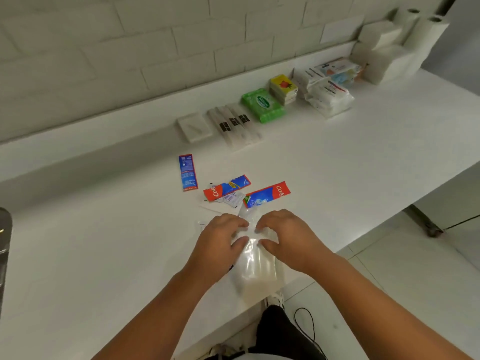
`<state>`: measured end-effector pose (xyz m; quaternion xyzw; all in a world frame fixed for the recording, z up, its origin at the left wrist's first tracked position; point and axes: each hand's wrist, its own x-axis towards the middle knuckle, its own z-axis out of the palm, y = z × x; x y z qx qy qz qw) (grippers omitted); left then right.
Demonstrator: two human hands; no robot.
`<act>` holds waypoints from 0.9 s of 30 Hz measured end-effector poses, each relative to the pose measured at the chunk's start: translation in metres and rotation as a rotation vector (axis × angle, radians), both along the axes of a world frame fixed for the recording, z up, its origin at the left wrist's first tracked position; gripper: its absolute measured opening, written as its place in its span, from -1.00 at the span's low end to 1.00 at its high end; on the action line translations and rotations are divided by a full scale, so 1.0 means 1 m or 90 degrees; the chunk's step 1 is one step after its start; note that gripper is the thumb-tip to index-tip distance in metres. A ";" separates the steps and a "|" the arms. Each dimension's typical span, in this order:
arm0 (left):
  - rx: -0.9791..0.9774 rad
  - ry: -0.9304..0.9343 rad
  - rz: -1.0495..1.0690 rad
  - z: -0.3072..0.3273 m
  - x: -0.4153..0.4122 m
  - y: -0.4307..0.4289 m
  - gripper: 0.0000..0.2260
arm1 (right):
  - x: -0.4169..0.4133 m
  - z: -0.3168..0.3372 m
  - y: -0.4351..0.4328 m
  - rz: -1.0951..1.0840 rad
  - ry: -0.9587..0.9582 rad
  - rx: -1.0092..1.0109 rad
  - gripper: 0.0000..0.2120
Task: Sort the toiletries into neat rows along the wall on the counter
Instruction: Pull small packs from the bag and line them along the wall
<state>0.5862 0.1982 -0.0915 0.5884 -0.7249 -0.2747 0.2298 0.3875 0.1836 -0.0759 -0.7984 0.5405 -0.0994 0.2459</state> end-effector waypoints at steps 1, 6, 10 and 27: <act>0.017 -0.021 -0.033 -0.001 0.000 0.005 -0.71 | -0.002 -0.004 0.008 0.007 0.014 0.000 -0.69; 0.059 -0.119 -0.061 -0.008 -0.001 0.019 -0.56 | -0.007 -0.020 0.033 0.041 0.064 0.021 -0.43; 0.076 -0.075 -0.014 -0.004 -0.008 0.021 -0.58 | -0.005 -0.028 0.042 0.039 0.055 0.004 -0.30; 0.374 0.632 0.272 0.055 -0.001 -0.030 -0.81 | 0.010 0.003 0.007 -0.261 -0.371 -0.054 -0.80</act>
